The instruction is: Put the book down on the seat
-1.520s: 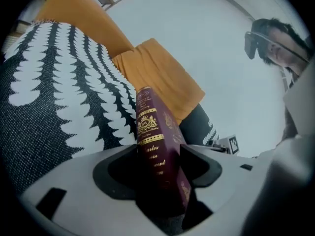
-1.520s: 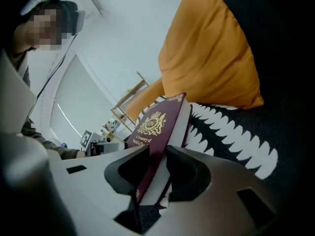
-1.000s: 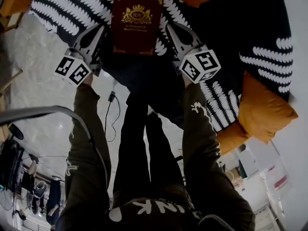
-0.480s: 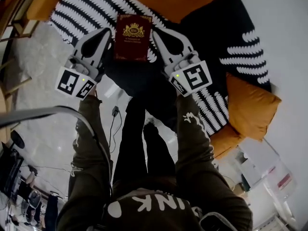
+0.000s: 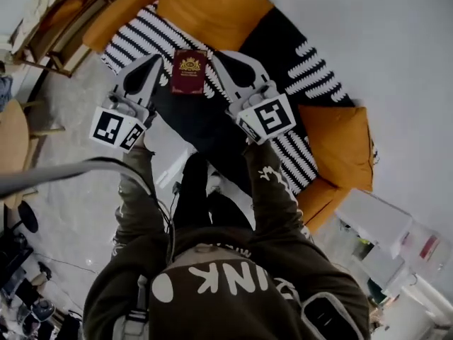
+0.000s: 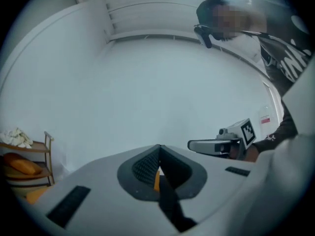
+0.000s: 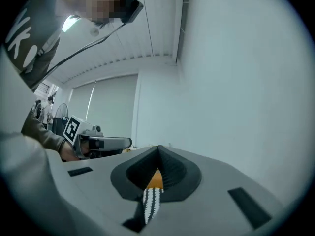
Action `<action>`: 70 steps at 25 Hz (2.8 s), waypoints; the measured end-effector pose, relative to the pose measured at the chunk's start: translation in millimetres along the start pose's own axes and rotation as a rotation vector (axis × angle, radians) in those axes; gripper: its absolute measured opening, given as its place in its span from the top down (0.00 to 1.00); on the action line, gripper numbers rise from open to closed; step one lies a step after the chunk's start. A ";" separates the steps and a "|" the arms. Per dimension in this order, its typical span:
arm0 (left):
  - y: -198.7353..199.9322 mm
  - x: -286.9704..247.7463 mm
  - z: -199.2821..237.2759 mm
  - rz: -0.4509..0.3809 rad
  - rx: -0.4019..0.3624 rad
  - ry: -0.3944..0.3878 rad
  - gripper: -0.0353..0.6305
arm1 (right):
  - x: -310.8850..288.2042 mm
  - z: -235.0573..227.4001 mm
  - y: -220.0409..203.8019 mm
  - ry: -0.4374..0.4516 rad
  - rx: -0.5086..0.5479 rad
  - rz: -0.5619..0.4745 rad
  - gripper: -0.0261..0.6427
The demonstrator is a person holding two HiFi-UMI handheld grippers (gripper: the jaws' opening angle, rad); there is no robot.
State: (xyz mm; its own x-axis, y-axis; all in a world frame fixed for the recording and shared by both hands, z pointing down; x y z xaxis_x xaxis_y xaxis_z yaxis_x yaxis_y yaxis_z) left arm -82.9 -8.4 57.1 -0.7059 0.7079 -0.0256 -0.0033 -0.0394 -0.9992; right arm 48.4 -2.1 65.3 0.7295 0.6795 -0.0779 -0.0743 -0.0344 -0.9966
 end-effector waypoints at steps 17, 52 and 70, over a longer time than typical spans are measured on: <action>190.1 153.0 -172.8 -0.088 -0.099 0.009 0.94 | 170.7 146.1 196.4 0.010 0.146 -0.130 0.95; 230.3 251.8 -223.5 -0.134 -0.186 -0.042 0.94 | 221.0 255.6 231.7 -0.049 0.206 -0.173 0.95; 235.1 250.5 -224.9 -0.137 -0.186 -0.024 0.94 | 222.0 253.9 233.7 -0.033 0.218 -0.177 0.95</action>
State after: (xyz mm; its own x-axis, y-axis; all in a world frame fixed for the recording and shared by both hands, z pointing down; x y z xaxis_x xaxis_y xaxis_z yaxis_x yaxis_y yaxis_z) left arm -101.1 318.3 -191.0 -0.7242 0.6809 0.1089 0.0290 0.1878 -0.9818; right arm 20.5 326.8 -178.5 0.7218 0.6847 0.1011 -0.0951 0.2428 -0.9654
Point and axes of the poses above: the fingertips, and each gripper's own axes: x backward along the fingers, z to its left, y out of its top, the point moved 2 cm from there along x, backward along the fingers, and after that the axes turned 6 degrees about z, right-handed, at the moved point
